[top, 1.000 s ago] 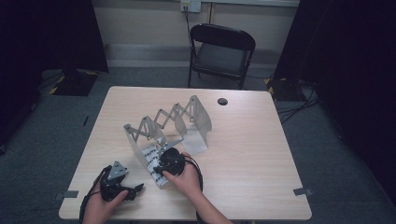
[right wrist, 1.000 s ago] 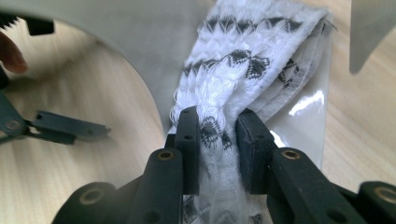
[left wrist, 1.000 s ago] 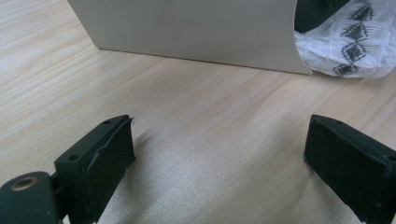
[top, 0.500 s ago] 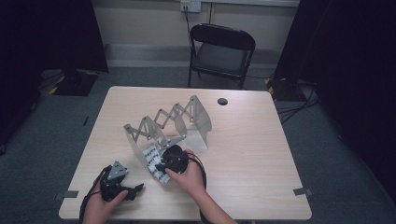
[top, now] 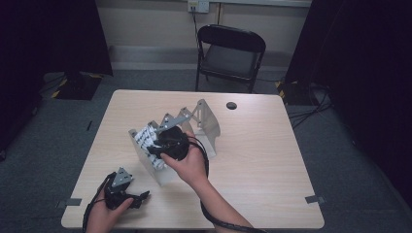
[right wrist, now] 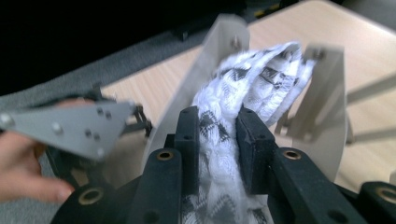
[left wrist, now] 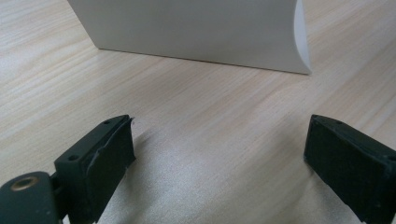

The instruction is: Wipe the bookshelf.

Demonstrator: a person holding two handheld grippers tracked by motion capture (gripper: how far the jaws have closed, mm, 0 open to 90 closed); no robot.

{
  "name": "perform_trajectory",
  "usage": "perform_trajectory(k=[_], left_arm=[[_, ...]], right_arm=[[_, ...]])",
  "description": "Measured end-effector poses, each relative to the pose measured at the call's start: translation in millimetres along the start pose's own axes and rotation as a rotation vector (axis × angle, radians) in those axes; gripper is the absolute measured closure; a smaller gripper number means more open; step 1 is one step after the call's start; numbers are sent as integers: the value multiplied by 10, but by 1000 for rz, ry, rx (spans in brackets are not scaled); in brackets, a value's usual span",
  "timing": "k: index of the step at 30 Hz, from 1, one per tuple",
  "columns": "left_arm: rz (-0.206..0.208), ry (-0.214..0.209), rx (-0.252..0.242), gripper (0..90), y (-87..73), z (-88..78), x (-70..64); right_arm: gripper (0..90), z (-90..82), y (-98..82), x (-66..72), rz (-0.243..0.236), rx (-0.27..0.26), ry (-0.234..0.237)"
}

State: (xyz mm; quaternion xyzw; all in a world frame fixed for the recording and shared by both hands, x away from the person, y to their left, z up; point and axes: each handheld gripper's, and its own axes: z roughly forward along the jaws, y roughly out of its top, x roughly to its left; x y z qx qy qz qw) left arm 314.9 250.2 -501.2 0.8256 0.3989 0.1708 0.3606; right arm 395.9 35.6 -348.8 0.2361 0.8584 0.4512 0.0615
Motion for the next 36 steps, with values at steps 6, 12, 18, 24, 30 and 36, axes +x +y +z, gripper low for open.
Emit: perform_trajectory(k=[6, 12, 18, 24, 30, 36], left_arm=[[3, -2, 4, 80, 0, -2, 2], [3, 0, 5, 77, 3, 0, 1], [3, -1, 5, 76, 4, 1, 2], [4, -1, 6, 73, 6, 4, 4], [3, 0, 5, 73, 6, 5, 1], [3, 0, 5, 72, 6, 6, 1]], right_arm=[[729, 125, -146, -45, 34, 18, 7], [731, 380, -493, -110, 87, 75, 21], [731, 556, -726, -153, 118, 111, 22], [709, 594, -926, -169, 99, 172, -14], [584, 511, -1052, -236, 101, 202, -92], [468, 437, -1048, -281, 100, 155, -115]])
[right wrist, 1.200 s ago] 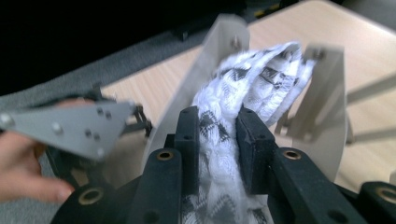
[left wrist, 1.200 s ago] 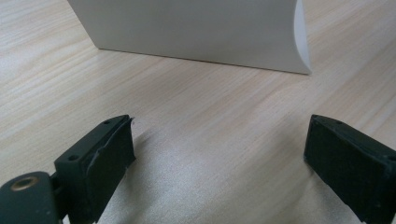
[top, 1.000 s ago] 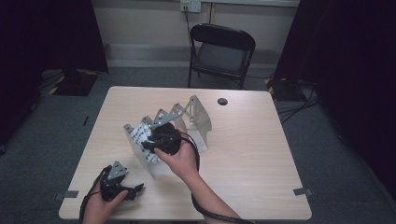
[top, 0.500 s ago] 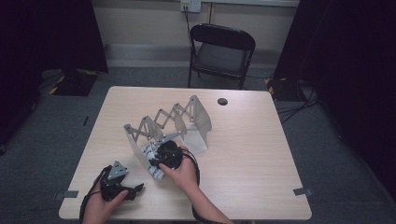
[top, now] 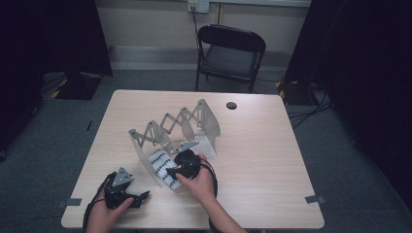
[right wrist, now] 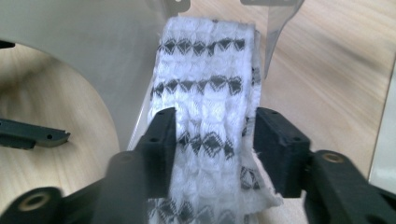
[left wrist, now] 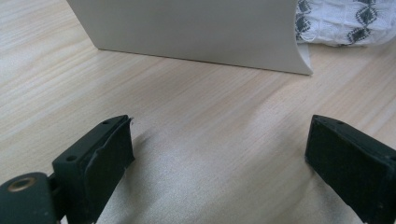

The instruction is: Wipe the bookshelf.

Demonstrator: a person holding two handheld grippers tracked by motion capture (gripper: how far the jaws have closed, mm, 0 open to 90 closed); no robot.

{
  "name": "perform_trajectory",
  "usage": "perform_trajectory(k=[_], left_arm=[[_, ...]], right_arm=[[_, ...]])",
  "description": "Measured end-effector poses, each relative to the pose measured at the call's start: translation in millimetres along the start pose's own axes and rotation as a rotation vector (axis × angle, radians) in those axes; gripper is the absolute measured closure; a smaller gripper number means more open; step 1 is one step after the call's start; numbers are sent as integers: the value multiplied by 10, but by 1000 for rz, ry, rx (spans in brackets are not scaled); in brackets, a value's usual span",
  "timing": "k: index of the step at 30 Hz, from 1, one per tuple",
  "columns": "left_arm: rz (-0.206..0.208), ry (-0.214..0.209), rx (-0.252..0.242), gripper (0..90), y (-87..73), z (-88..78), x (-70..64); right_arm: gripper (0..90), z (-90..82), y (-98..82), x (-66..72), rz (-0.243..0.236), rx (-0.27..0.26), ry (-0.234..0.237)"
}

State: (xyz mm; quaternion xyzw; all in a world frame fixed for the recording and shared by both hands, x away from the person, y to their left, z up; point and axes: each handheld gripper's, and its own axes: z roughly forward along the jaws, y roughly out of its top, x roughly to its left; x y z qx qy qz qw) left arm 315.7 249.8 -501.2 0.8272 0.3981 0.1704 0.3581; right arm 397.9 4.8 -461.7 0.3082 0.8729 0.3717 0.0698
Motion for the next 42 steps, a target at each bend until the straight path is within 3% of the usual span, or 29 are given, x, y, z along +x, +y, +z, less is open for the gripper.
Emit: perform_trajectory(k=[4, 8, 11, 15, 20, 30, 37, 42], left_arm=[[0, 0, 0, 72, 0, 0, -1], [0, 1, 0, 72, 0, 0, -1], [0, 1, 1, 72, 0, 0, -1], [0, 1, 0, 72, 0, 0, -1], [1, 1, 1, 72, 0, -1, 1], [1, 2, 1, 72, 0, -1, 0], [0, 1, 0, 72, 0, 0, 0], [-3, 3, -2, 72, 0, 1, -2]], right_arm=[[420, 127, -25, 49, -15, 35, 2], [417, 234, -70, 90, -24, 43, -28], [496, 241, -72, 92, -23, 43, -22], [679, 237, -34, 125, -32, 72, 4], [741, 216, -31, 125, 12, 74, 33], [744, -143, 139, 95, 38, -10, 84], [743, -483, 526, 247, -37, -83, 98], [743, -644, 827, 298, -61, -150, 108]])
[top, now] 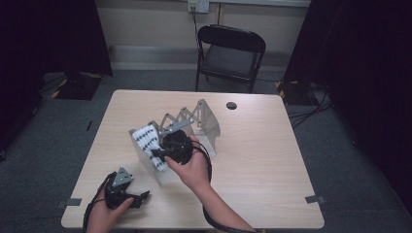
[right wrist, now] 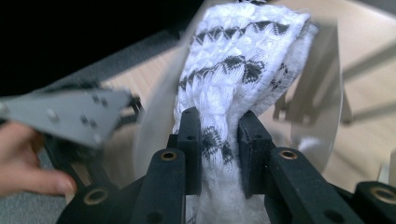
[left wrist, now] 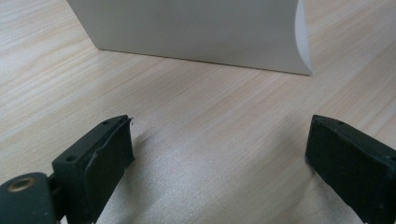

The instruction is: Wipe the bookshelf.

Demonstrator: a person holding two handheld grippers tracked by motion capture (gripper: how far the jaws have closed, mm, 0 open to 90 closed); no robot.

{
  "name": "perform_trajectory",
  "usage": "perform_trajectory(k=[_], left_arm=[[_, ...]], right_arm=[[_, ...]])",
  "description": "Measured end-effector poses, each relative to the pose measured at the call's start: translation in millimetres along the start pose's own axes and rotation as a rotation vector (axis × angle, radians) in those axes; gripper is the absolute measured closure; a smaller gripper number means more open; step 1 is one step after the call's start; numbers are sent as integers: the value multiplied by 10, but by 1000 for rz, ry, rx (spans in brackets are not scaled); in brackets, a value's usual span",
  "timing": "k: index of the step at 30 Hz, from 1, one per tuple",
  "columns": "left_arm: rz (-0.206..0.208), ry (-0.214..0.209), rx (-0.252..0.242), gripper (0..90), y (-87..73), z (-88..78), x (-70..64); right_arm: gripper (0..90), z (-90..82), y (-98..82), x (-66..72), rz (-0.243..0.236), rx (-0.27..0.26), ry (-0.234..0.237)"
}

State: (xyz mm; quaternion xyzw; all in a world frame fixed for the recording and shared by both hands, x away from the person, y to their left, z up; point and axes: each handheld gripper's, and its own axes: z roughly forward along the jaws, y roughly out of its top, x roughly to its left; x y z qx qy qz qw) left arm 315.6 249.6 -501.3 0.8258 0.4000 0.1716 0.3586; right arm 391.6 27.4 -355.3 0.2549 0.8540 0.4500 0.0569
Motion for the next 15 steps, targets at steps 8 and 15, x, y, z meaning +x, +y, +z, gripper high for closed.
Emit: perform_trajectory(k=[8, 15], left_arm=[[-1, -1, 0, 72, 0, 1, 0], [4, -2, 3, 72, 1, -2, 3]], right_arm=[[738, 176, 29, -38, -17, 1, -4], [738, 391, -202, -119, 19, 41, 7]])
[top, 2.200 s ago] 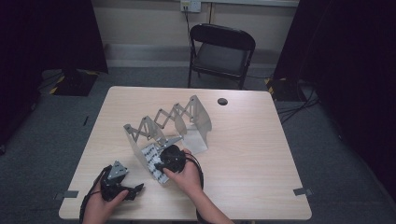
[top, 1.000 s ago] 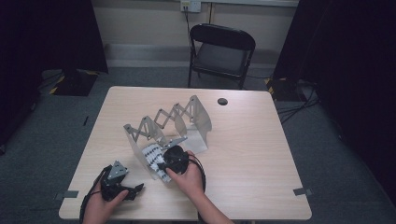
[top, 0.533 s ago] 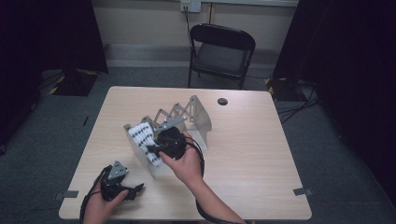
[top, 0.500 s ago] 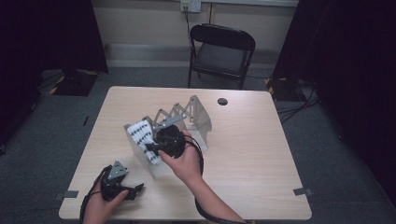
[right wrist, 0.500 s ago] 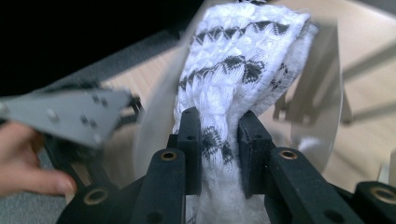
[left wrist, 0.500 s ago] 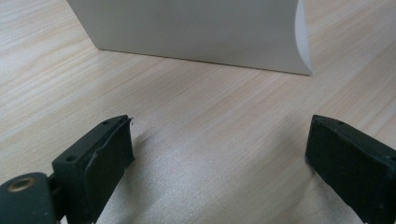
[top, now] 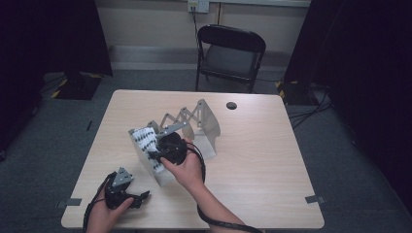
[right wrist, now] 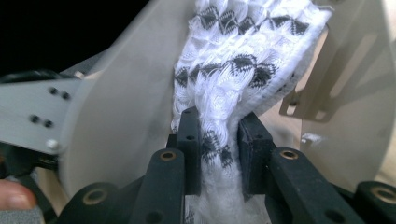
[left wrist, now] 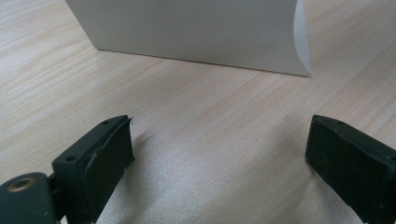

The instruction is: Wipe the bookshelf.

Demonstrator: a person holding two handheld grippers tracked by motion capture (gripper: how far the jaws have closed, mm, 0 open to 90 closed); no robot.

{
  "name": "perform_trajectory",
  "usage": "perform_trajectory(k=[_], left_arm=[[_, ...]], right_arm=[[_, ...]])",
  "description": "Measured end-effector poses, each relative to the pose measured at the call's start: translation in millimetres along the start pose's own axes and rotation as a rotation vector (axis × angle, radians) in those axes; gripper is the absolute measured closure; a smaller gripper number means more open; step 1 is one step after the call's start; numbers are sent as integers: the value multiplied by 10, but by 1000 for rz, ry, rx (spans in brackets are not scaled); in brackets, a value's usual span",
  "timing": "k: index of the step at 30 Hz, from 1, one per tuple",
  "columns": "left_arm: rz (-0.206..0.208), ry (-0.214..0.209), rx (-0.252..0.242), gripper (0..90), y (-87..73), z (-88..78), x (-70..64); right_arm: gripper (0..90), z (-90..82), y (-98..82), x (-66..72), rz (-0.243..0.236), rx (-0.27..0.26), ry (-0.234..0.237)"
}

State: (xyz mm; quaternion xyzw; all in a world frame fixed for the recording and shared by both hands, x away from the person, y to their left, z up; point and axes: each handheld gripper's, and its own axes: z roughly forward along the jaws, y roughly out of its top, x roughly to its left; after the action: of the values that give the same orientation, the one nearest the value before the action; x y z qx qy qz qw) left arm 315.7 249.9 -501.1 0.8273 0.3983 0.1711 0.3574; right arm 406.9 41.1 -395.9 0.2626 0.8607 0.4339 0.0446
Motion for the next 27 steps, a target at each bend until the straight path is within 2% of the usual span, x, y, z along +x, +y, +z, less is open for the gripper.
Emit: perform_trajectory(k=[8, 13, 19, 27], left_arm=[[2, 0, 2, 71, 0, -1, 2], [-1, -1, -1, 71, 0, 1, -1], [0, 0, 0, 71, 0, 0, 0], [3, 1, 2, 71, 0, -2, 2]], right_arm=[[737, 158, -157, -49, 20, 16, 5], [737, 195, -230, -55, 34, 13, 9], [738, 140, -207, -40, 21, 23, -1], [738, 42, -164, -26, 17, 6, -2]])
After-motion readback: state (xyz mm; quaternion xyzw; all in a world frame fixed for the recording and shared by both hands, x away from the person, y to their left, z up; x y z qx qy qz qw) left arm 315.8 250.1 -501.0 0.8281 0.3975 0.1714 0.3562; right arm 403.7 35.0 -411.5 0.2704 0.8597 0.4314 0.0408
